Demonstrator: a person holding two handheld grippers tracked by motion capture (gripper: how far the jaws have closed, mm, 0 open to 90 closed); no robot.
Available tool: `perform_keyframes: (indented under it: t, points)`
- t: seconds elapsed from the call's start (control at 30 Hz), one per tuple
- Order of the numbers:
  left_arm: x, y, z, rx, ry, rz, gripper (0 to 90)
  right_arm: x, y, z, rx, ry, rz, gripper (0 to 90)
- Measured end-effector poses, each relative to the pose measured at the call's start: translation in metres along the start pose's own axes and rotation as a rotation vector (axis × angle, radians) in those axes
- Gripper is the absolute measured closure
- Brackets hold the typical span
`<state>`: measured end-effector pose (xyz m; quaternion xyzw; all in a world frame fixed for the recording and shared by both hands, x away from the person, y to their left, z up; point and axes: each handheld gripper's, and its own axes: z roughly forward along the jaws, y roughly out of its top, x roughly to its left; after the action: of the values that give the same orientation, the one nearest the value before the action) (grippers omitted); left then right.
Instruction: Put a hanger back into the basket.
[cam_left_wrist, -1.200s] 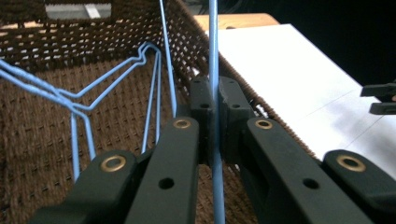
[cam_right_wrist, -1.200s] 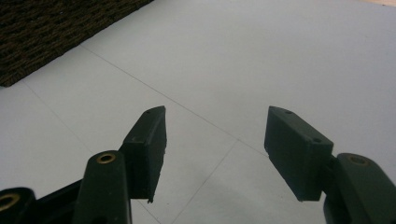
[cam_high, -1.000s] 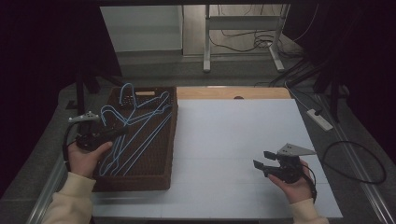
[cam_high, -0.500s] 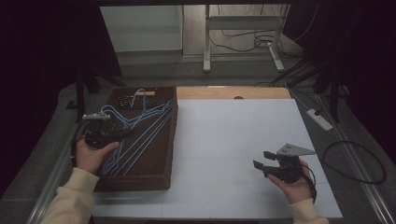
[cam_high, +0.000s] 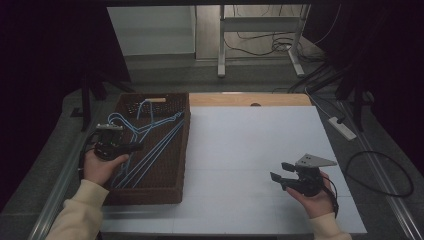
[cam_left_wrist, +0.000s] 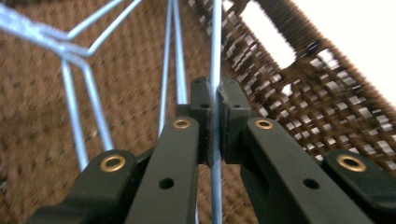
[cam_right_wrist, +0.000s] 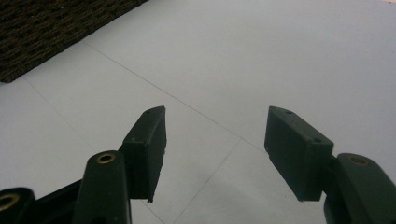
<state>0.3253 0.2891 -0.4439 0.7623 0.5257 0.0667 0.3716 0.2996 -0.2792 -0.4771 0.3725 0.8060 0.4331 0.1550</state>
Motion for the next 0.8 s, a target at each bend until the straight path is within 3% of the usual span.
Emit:
perform_keyframes:
  t: [0.03, 0.13, 0.27, 0.3, 0.33, 0.4, 0.43, 0.5, 0.63, 0.8]
  points:
    - [0.003, -0.001, 0.003, 0.036, 0.034, -0.016, 85.6, 0.000, 0.000, 0.000, -0.001, 0.001, 0.001, 39.7]
    - [0.006, -0.002, 0.007, 0.073, 0.072, -0.029, 85.4, 0.001, 0.000, 0.001, 0.003, 0.002, -0.001, 39.6]
    - [0.008, -0.003, 0.010, 0.092, 0.135, -0.034, 84.4, 0.001, 0.000, 0.001, 0.003, 0.001, -0.001, 39.6]
    - [0.008, -0.003, 0.010, 0.090, 0.157, -0.031, 81.8, 0.001, 0.000, 0.001, 0.003, 0.001, -0.001, 39.6]
    - [0.008, -0.003, 0.009, 0.074, 0.203, -0.022, 70.7, 0.001, 0.000, 0.001, 0.004, 0.002, -0.002, 39.5]
    - [0.006, -0.002, 0.007, 0.054, 0.223, -0.009, 59.0, 0.001, 0.000, 0.000, 0.005, 0.003, -0.005, 39.5]
    - [0.006, -0.002, 0.007, 0.054, 0.223, -0.009, 55.8, 0.001, 0.000, 0.000, 0.005, 0.004, -0.006, 39.5]
    - [0.001, -0.002, 0.002, 0.009, 0.222, 0.017, 52.4, 0.001, 0.001, 0.000, 0.004, 0.004, -0.006, 39.5]
    - [-0.011, -0.001, -0.010, -0.079, 0.158, 0.063, 44.7, 0.001, 0.000, 0.000, 0.003, 0.004, -0.002, 39.4]
    - [-0.032, -0.004, -0.024, -0.167, 0.086, 0.129, 41.8, 0.001, 0.000, 0.000, 0.002, 0.004, -0.003, 39.3]
